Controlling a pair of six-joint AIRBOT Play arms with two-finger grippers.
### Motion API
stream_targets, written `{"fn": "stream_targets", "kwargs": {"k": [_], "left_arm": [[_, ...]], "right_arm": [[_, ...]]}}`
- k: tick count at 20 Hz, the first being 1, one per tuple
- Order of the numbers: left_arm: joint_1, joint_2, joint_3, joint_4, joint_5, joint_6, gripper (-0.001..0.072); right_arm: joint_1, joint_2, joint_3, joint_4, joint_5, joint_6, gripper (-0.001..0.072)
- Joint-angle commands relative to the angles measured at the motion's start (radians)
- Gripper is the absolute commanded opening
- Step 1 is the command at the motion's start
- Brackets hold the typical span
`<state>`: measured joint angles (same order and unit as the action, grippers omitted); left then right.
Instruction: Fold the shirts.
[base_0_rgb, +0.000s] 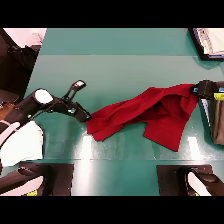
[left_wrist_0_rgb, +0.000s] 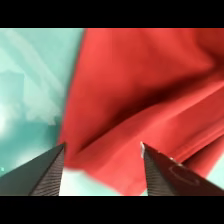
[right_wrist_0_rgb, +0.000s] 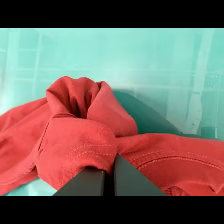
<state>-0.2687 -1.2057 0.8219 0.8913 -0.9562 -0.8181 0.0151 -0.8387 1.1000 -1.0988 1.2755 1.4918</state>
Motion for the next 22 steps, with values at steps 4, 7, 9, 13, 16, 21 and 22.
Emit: {"fn": "stream_targets", "kwargs": {"k": [4, 7, 9, 13, 16, 21, 22], "left_arm": [[-0.109, -0.117, 0.047, 0.027, -0.043, 0.033, 0.0536], [-0.106, -0.116, 0.135, 0.103, -0.132, -0.032, 0.0028], [-0.101, -0.102, 0.236, 0.186, -0.188, -0.115, 0.0028], [-0.019, 0.047, 0.500, 0.307, -0.243, -0.240, 0.0028], [0.045, 0.198, 0.706, 0.314, -0.248, -0.256, 0.0028], [0.052, 0.375, 1.025, 0.305, -0.248, -0.307, 0.0028], [0.052, 0.391, 1.078, 0.305, -0.248, -0.340, 0.0028]], "right_arm": [[0.000, 0.001, 0.001, 0.000, 0.045, 0.001, 0.0018], [0.000, 0.001, 0.001, 0.000, 0.035, 0.001, 0.0018], [-0.008, 0.001, 0.003, -0.002, 0.016, 0.000, 0.0018], [-0.076, 0.001, 0.134, -0.002, 0.006, -0.003, 0.0018], [-0.129, 0.001, 0.341, -0.001, 0.008, -0.039, 0.0018], [-0.137, 0.001, 0.695, 0.000, 0.063, -0.054, 0.0018], [-0.137, 0.001, 0.749, 0.000, 0.089, -0.054, 0.0018]]}}
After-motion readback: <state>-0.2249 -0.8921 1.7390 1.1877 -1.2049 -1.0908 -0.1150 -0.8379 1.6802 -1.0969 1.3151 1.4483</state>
